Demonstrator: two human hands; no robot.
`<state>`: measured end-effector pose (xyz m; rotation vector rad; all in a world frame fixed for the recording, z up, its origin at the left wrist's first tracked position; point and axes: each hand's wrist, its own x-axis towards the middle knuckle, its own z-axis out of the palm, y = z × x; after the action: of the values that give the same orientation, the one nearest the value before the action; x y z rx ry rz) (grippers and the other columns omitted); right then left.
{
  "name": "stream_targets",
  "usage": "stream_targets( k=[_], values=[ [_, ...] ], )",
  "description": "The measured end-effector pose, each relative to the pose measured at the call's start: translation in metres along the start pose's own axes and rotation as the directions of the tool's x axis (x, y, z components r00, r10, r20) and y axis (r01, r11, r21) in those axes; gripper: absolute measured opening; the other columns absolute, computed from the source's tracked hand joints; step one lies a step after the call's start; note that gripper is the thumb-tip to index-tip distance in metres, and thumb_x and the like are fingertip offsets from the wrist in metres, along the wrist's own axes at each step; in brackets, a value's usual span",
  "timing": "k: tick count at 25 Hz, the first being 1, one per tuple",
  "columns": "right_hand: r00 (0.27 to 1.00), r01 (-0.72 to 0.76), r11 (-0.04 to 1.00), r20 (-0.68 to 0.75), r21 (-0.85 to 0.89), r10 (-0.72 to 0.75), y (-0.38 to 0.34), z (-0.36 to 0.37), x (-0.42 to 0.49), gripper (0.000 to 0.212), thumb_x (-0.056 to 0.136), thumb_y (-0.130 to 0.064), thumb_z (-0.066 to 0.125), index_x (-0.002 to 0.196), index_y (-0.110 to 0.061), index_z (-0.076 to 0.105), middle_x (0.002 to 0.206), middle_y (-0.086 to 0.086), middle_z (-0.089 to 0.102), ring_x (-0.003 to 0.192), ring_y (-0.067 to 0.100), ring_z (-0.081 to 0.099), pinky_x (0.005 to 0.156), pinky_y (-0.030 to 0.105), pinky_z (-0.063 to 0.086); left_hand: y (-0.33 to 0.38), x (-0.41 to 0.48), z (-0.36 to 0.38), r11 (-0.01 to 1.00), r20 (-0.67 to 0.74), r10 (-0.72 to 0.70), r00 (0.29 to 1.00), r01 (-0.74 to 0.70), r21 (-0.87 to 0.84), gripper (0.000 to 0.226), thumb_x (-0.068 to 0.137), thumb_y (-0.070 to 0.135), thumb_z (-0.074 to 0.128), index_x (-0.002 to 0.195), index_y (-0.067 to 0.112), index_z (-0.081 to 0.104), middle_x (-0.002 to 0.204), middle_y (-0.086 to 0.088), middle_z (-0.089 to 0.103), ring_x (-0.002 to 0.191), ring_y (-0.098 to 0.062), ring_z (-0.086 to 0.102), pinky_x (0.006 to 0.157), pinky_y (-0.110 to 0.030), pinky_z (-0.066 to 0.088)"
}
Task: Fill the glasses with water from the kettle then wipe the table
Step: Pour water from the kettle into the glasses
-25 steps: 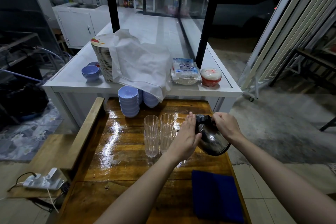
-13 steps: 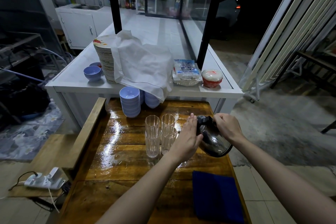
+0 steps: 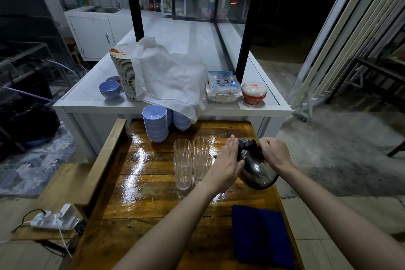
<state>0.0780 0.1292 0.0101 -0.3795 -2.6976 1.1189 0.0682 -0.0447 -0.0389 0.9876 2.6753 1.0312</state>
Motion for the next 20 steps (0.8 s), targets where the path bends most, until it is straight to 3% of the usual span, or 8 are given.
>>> stream_targets(
  k=[7, 11, 16, 20],
  values=[
    [0.976, -0.187, 0.958, -0.066, 0.219, 0.206, 0.008, 0.001, -0.014, 0.037, 0.094, -0.019, 0.046, 0.060, -0.008, 0.054, 0.061, 0.007, 0.051, 0.060, 0.020, 0.045, 0.057, 0.032, 0.034, 0.005, 0.012, -0.007, 0.990, 0.052, 0.066, 0.996, -0.072, 0.119, 0.063, 0.106, 0.034, 0.028, 0.155, 0.010, -0.002, 0.164, -0.007, -0.008, 0.150, -0.015, -0.011, 0.123, -0.031, -0.005],
    [0.958, -0.223, 0.923, -0.103, 0.313, 0.266, 0.012, 0.005, -0.019, 0.036, 0.094, -0.022, 0.046, 0.062, -0.008, 0.056, 0.063, 0.008, 0.053, 0.062, 0.021, 0.048, 0.061, 0.034, 0.038, 0.008, 0.014, -0.011, 0.976, 0.040, 0.110, 0.993, -0.116, 0.182, 0.061, 0.106, 0.034, 0.028, 0.155, 0.009, 0.001, 0.164, -0.008, -0.005, 0.151, -0.016, -0.009, 0.123, -0.030, -0.005],
    [0.963, -0.183, 0.920, -0.125, 0.346, 0.239, 0.001, 0.006, -0.011, 0.038, 0.087, -0.025, 0.046, 0.070, 0.004, 0.062, 0.065, 0.012, 0.056, 0.067, 0.026, 0.051, 0.062, 0.039, 0.040, 0.005, 0.010, -0.022, 0.962, -0.036, 0.161, 0.986, -0.149, 0.228, 0.061, 0.106, 0.034, 0.028, 0.156, 0.008, 0.003, 0.164, -0.009, -0.003, 0.151, -0.016, -0.008, 0.121, -0.026, -0.008],
    [0.987, -0.085, 0.962, -0.107, 0.259, 0.116, -0.018, 0.006, -0.001, 0.037, 0.091, -0.019, 0.049, 0.070, 0.009, 0.062, 0.064, 0.013, 0.056, 0.063, 0.023, 0.048, 0.057, 0.035, 0.036, -0.003, 0.001, -0.030, 0.971, -0.110, 0.147, 0.983, -0.122, 0.205, 0.060, 0.106, 0.033, 0.028, 0.156, 0.009, 0.003, 0.164, -0.008, -0.003, 0.151, -0.015, -0.009, 0.122, -0.027, -0.007]
  ],
)
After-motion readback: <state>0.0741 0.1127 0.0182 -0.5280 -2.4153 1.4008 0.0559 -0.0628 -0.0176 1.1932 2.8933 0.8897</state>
